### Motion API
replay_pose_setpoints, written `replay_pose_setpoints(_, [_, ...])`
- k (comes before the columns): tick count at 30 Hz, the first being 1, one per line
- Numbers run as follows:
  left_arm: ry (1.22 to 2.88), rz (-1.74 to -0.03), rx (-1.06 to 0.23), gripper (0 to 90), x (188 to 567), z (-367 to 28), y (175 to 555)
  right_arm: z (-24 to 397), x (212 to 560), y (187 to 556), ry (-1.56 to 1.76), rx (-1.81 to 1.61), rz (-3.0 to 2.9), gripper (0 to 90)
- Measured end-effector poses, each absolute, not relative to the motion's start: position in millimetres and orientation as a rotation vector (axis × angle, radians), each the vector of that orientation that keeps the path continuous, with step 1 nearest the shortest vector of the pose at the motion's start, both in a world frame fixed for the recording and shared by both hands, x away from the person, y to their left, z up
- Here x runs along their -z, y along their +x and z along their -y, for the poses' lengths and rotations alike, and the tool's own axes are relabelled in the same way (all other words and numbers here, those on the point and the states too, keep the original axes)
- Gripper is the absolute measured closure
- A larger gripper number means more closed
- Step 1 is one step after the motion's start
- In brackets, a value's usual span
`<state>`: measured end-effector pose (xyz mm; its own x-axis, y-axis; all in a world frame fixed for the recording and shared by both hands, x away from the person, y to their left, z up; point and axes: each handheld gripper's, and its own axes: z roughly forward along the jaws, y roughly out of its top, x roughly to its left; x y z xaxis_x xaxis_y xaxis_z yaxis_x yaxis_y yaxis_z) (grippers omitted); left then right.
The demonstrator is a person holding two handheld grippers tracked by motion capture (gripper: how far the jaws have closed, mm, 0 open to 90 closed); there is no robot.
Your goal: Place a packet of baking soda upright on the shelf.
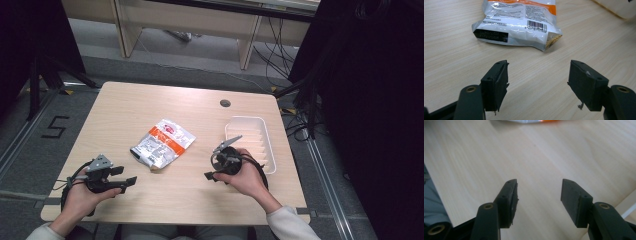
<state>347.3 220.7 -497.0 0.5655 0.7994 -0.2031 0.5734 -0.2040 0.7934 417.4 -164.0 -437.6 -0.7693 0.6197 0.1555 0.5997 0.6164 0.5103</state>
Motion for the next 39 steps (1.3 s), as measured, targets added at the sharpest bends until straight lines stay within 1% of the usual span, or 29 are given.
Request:
replay_pose_setpoints(5, [1.906,-1.097,-0.318,31.5,498.8,-217.7,351.4,152.5,427.7,440.1,1.09,-0.856,-2.783,46.8])
replay_pose_setpoints(7, [1.952,-1.069,-0.314,31.5,499.5,-219.4,352.5,145.8,424.2,452.2,1.106,-0.847,-2.776,46.8])
replay_pose_setpoints(8, [1.913,-1.092,-0.306,31.6,500.7,-216.4,351.9,142.6,423.4,458.6,1.113,-0.841,-2.773,46.6])
replay_pose_setpoints(10, [1.919,-1.088,-0.312,31.5,500.4,-217.4,351.5,136.1,422.8,470.5,1.123,-0.822,-2.775,46.1])
replay_pose_setpoints(11, [1.906,-1.096,-0.309,31.5,500.5,-217.3,351.3,130.1,423.8,480.8,1.127,-0.805,-2.767,45.9])
replay_pose_setpoints(19, [1.921,-1.08,-0.302,31.3,500.9,-216.9,351.4,114.4,433.2,507.2,1.183,-0.783,-2.761,45.1])
replay_pose_setpoints(20, [1.92,-1.084,-0.302,31.3,500.9,-217.5,351.3,112.8,436.0,514.8,1.191,-0.779,-2.755,44.1])
replay_pose_setpoints(27, [1.915,-1.095,-0.293,31.3,501.3,-216.9,350.9,105.3,447.0,533.0,1.25,-0.756,-2.743,42.3])
replay_pose_setpoints(39, [1.921,-1.085,-0.298,31.3,501.0,-217.2,351.0,95.5,456.6,543.5,1.285,-0.749,-2.745,41.6])
